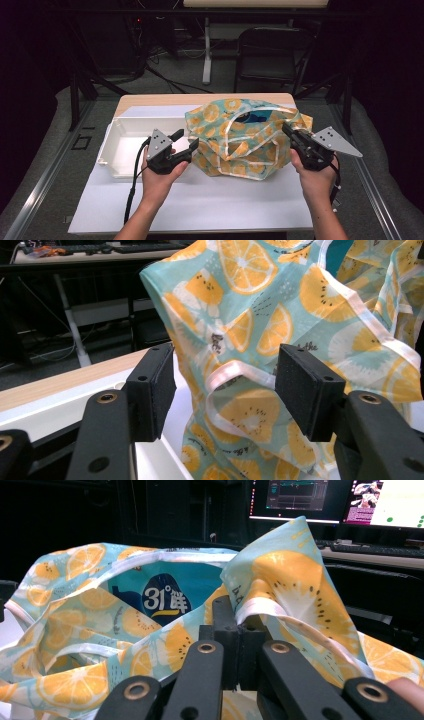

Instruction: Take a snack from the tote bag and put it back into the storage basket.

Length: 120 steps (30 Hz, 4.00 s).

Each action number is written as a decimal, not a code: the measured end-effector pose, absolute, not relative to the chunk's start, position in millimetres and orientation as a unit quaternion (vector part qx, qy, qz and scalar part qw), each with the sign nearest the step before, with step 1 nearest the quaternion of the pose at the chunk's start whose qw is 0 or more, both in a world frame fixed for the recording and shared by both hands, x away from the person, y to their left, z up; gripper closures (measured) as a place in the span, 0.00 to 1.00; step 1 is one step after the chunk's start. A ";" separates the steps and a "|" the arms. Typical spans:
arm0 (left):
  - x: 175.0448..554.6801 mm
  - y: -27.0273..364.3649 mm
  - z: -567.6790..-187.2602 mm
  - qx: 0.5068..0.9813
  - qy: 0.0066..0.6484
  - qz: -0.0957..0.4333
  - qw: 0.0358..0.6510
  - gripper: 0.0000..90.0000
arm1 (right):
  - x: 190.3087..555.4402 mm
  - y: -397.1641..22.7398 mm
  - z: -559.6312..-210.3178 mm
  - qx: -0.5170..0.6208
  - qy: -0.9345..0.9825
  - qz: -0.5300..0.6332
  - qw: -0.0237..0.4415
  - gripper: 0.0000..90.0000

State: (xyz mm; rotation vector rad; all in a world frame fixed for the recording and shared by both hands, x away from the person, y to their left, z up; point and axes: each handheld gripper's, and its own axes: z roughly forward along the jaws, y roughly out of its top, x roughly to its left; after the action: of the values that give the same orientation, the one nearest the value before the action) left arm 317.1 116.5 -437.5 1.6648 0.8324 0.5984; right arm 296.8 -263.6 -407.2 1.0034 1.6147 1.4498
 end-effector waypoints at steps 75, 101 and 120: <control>306.4 79.8 -424.8 0.716 0.316 0.250 0.570 0.43 | 323.1 -240.0 -381.7 0.367 0.644 0.560 0.371 1.00; 314.7 56.4 -427.5 0.752 0.291 0.265 0.528 1.00 | 322.9 -240.8 -374.9 0.358 0.643 0.567 0.369 1.00; 383.1 84.2 -361.6 0.714 0.331 0.288 0.546 1.00 | 349.1 -227.8 -352.8 0.349 0.660 0.544 0.383 1.00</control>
State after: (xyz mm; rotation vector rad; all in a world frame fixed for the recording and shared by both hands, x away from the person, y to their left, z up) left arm 383.1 84.2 -361.6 1.6929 0.7850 0.6838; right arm 349.1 -227.8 -352.8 0.8888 1.6839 1.3866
